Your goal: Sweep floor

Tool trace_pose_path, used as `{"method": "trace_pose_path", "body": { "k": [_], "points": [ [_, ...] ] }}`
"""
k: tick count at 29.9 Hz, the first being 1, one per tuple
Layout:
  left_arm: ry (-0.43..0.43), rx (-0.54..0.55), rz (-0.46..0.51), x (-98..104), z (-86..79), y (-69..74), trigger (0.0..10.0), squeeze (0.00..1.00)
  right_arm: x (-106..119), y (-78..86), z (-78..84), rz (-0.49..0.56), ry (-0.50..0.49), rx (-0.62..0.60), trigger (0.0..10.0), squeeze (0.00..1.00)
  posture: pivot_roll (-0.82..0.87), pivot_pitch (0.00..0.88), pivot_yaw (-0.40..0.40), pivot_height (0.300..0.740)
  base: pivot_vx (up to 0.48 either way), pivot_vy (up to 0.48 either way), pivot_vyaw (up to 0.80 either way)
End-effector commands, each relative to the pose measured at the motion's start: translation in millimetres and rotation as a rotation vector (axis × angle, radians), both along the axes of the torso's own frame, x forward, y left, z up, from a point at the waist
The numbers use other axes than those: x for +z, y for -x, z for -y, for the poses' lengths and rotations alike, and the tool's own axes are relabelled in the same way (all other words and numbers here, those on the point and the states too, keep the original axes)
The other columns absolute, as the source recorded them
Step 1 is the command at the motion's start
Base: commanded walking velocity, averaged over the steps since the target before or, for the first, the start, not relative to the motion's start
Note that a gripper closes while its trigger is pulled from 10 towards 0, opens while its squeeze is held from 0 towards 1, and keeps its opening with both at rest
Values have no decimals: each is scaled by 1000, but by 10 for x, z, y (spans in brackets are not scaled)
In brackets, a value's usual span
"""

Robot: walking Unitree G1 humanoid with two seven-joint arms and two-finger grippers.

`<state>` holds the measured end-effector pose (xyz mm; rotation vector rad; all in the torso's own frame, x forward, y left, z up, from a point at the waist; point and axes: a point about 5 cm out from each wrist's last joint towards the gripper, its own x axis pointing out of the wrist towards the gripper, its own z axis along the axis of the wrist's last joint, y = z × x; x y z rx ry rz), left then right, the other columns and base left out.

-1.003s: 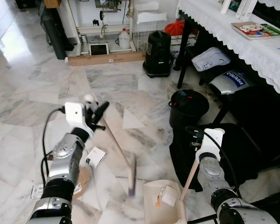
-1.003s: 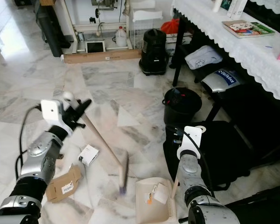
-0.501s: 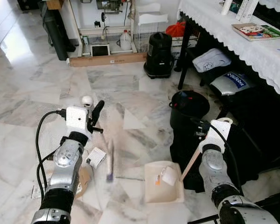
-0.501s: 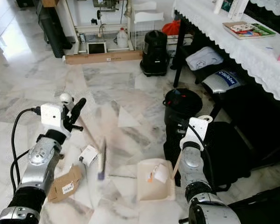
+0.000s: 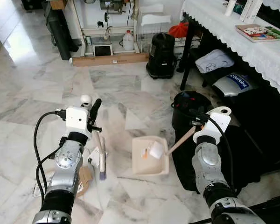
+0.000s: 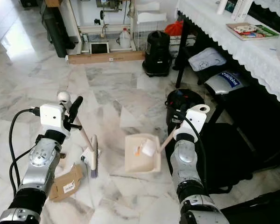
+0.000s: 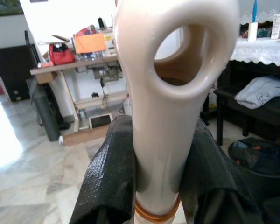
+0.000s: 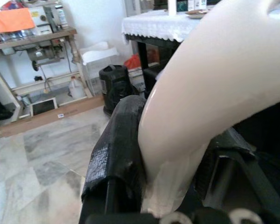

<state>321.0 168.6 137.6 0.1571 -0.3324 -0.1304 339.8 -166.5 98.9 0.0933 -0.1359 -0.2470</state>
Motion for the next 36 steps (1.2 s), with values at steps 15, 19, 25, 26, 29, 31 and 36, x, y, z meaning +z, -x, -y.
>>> {"method": "trace_pose_path", "body": {
  "k": [15, 19, 25, 26, 29, 31, 36],
  "points": [
    [-30, -56, 73, 51, 307, 11, 10000, 0, 169, 95, 9, 89, 37, 14, 10000, 0, -14, 0, -40, 740, 0, 0, 472],
    [-24, -48, 77, 58, 319, 12, 10000, 0, 179, 177, 42, 98, 37, 1, 10000, 0, -35, 0, -38, 740, 0, 0, 663],
    [-16, -57, 102, 114, 387, 22, 10000, 0, 193, 241, 79, 92, 57, -3, 10000, 0, -5, 0, -46, 740, 0, 0, 664],
    [-16, -58, 104, 118, 390, 25, 10000, 0, 196, 232, 78, 90, 58, -3, 10000, 0, -3, 0, -47, 740, 0, 0, 663],
    [-18, -58, 108, 126, 392, 31, 10000, 0, 222, 209, 59, 89, 57, -1, 10000, 0, 7, 0, -51, 740, 0, 0, 660],
    [-19, -56, 113, 137, 386, 36, 10000, 0, 239, 203, 29, 91, 55, 9, 10000, 0, 9, 0, -52, 740, 0, 0, 663],
    [-25, -60, 129, 178, 396, 47, 10000, 0, 241, 226, -12, 87, 63, 21, 10000, 0, 6, 0, -50, 740, 0, 0, 664]
  ]
}}
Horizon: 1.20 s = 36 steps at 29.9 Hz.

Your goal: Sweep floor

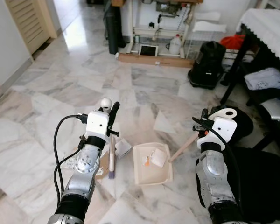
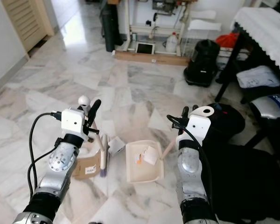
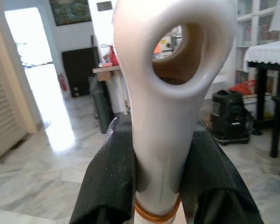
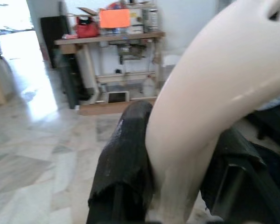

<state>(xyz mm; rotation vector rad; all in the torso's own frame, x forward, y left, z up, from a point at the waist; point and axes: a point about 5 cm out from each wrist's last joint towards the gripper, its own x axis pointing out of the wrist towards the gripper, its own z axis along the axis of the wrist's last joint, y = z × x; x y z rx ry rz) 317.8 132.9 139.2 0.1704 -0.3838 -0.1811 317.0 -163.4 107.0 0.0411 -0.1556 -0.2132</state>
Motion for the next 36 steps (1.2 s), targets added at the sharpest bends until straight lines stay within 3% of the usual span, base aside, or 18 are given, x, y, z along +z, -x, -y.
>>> {"method": "trace_pose_path", "body": {
  "k": [1, 9, 36],
  "points": [
    [-5, -11, 82, 169, 44, 14, 10000, 0, 160, 4, 16, 71, 6, -5, 10000, 0, 6, 0, -50, 740, 0, 0, 656],
    [-19, -30, 95, 202, 105, 33, 10000, 0, 149, 46, 50, 57, 14, -13, 10000, 0, -1, 0, -48, 740, 0, 0, 721],
    [-34, 32, 65, 131, -26, 65, 10000, 0, 177, 37, 70, 46, 22, 2, 10000, 0, 5, 0, -64, 740, 0, 0, 800]
  ]
}}
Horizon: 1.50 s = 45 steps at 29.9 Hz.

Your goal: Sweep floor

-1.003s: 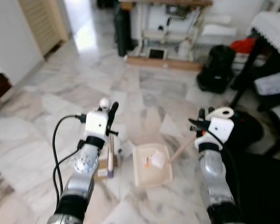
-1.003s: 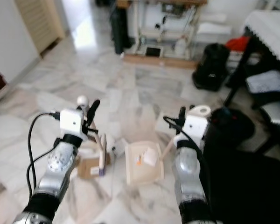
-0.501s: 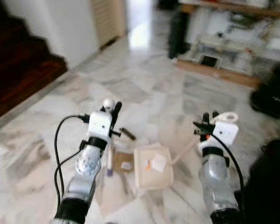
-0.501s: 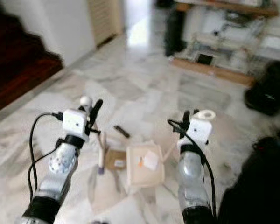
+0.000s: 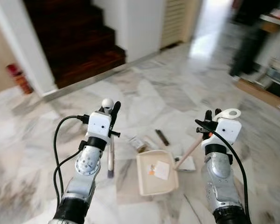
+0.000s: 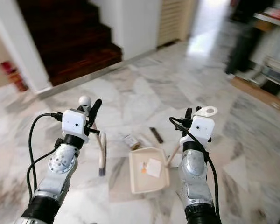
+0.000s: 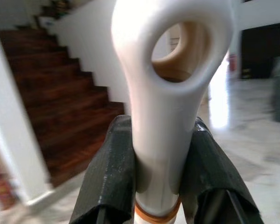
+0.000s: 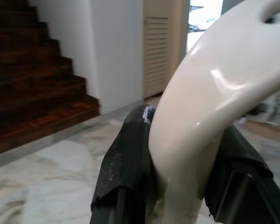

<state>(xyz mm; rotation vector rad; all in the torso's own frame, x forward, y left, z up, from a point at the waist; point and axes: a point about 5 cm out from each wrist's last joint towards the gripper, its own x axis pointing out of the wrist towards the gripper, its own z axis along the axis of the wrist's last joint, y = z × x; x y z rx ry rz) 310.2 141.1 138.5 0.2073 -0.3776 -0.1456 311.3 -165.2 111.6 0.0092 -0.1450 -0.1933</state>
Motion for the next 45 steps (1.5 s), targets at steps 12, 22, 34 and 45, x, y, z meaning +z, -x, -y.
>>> {"method": "trace_pose_path", "body": {
  "k": [12, 22, 34, 45],
  "points": [
    [-4, 46, -1, -14, -107, 23, 10000, 0, -44, -76, 100, -41, -265, -26, 10000, 0, 17, 0, -60, 740, 0, 0, 520],
    [-9, 81, -17, -63, -173, 33, 10000, 0, -276, -108, 174, -169, -311, -57, 10000, 0, 24, 0, -60, 740, 0, 0, 0],
    [-4, 72, -28, -59, -159, 14, 10000, 0, -558, -98, 367, -341, -461, -146, 10000, 0, 22, 0, -55, 740, 0, 0, 0],
    [4, 66, -36, -66, -141, 11, 10000, 0, -604, -95, 364, -345, -522, -136, 10000, 0, 23, 0, -55, 740, 0, 0, 0]
  ]
}}
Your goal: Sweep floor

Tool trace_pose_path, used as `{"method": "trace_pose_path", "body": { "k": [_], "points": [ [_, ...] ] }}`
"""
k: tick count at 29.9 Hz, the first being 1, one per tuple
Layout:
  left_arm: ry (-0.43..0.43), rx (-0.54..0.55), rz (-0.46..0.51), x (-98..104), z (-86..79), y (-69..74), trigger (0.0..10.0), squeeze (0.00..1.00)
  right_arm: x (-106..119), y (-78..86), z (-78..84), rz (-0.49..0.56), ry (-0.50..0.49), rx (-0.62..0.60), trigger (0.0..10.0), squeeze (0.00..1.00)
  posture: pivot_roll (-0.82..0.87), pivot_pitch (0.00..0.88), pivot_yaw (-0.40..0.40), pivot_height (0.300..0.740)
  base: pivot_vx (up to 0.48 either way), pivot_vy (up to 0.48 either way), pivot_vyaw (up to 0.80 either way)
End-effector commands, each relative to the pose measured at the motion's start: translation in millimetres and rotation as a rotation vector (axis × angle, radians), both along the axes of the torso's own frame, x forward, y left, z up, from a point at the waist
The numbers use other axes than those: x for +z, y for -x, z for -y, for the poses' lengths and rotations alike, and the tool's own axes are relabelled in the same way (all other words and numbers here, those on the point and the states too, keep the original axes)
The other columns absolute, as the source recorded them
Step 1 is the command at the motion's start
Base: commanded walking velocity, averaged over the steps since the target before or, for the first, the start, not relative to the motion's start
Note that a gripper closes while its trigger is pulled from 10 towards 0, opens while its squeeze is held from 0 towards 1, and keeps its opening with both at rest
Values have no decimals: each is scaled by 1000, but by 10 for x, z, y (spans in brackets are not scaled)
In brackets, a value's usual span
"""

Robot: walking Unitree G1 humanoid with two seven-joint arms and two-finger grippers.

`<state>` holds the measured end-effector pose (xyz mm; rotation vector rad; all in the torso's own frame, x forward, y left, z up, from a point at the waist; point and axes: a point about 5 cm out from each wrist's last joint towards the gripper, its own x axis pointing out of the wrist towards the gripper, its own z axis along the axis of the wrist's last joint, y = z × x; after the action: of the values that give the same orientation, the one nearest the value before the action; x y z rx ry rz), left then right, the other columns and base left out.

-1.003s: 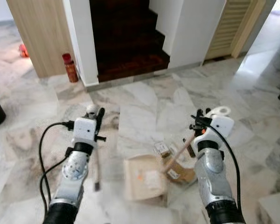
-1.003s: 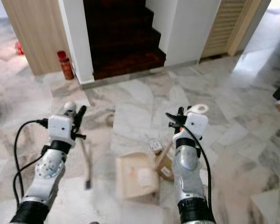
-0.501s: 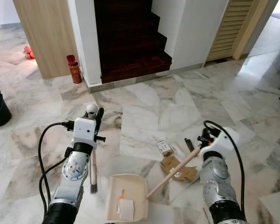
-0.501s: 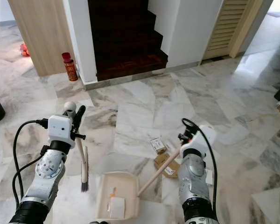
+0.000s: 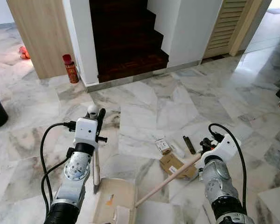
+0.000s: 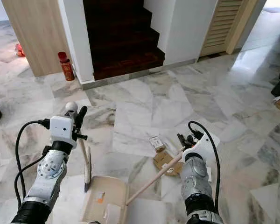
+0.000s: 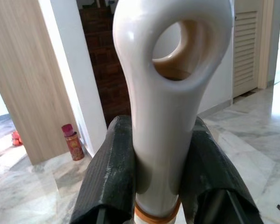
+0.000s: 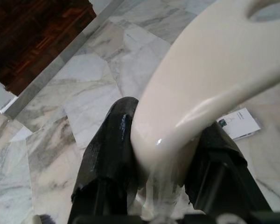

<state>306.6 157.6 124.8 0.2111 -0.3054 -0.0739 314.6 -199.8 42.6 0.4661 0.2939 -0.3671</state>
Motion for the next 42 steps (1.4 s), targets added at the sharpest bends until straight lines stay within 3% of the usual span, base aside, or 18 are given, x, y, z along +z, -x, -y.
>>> {"method": "trace_pose_path", "body": {
  "k": [1, 6, 42],
  "points": [
    [1, -13, 25, 68, 23, -25, 10000, 0, 85, -63, 16, 44, -11, -4, 10000, 0, 22, 0, -55, 740, 0, 0, 0],
    [13, -12, 9, 34, 21, -20, 10000, 0, 85, -74, 7, 46, -7, 9, 10000, 0, 25, 0, -58, 740, 0, 0, 0],
    [28, -11, -2, 9, 34, -1, 10000, 0, 78, -79, -18, 68, -8, 27, 10000, 0, 27, 0, -57, 740, 0, 276, 0]
  ]
}}
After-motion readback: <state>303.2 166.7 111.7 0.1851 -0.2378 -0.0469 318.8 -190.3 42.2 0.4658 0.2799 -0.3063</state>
